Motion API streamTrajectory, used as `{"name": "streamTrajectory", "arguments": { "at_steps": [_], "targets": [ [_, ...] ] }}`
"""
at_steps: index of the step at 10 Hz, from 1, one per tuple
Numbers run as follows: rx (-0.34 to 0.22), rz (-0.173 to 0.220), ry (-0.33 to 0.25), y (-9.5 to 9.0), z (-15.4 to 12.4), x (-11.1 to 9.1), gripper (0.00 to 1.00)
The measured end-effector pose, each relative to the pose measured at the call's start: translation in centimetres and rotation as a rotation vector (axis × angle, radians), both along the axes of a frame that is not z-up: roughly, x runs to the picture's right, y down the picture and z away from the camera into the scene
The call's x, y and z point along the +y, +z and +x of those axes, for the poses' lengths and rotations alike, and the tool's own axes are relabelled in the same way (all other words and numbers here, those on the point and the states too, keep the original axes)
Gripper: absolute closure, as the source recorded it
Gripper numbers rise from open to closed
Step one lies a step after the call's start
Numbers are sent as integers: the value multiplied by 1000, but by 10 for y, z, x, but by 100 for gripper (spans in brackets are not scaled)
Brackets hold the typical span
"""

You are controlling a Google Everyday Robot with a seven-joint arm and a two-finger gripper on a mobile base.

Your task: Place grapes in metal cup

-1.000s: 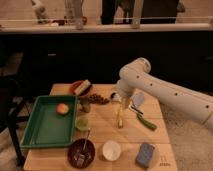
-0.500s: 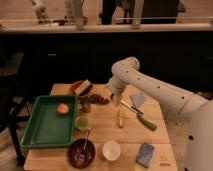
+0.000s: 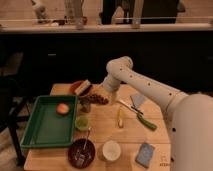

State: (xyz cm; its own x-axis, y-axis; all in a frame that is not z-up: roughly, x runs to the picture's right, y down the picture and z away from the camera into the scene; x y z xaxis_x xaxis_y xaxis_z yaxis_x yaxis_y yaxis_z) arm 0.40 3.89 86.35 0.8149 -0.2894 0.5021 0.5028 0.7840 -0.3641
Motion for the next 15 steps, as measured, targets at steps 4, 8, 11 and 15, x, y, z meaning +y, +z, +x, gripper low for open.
{"name": "streamTrajectory", "arguments": {
  "at_steps": [4, 8, 11, 15],
  "targets": [
    [-4, -42, 39, 24, -20, 1, 20],
    [16, -96, 121, 47, -33, 6, 20],
    [22, -153, 168, 65, -36, 16, 20],
    [44, -208, 199, 82, -36, 27, 20]
  ]
}}
